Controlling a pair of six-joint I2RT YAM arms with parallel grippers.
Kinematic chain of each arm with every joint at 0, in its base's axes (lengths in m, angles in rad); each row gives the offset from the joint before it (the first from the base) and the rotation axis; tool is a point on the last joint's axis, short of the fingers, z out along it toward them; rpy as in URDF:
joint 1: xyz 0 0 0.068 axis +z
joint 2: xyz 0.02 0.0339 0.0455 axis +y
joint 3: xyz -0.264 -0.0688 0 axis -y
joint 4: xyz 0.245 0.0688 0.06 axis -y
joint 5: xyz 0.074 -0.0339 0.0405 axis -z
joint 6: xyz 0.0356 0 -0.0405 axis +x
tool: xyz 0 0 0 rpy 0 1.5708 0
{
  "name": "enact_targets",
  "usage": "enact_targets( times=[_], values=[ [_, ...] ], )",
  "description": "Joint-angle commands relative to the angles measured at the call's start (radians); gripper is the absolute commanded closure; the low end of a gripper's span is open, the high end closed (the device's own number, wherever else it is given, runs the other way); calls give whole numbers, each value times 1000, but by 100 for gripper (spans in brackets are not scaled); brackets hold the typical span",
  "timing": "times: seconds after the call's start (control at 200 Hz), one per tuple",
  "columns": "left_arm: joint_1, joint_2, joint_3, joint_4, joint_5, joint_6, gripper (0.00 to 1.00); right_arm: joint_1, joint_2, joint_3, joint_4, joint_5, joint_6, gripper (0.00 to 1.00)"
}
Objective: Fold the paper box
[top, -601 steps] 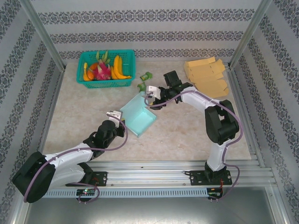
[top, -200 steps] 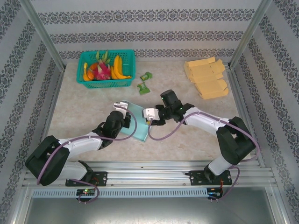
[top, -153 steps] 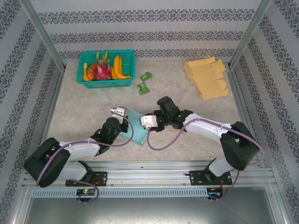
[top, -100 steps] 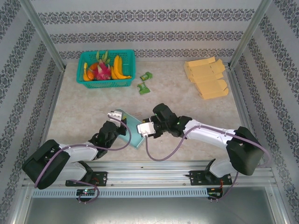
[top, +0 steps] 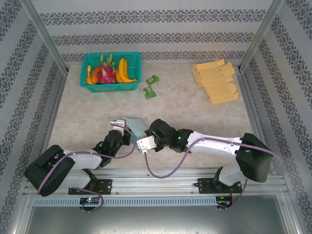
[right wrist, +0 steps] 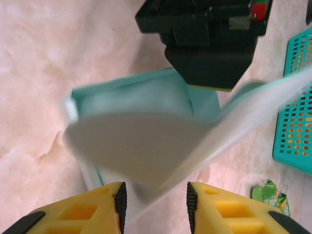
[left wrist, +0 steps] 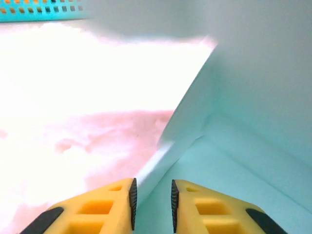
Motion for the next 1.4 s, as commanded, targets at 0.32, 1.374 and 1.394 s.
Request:
enact_targets(
  times=[0.32, 1.374, 1.394],
  values=[
    [-7, -222, 65, -502, -161, -221, 47, 21, 80, 67, -18, 110, 33, 62],
    [33, -243, 516, -1064, 42, -491, 0, 31, 75, 50, -5, 51, -34, 61],
    [33, -238, 513, -1062, 40, -493, 0, 31, 74, 49, -6, 51, -35, 61]
  ],
)
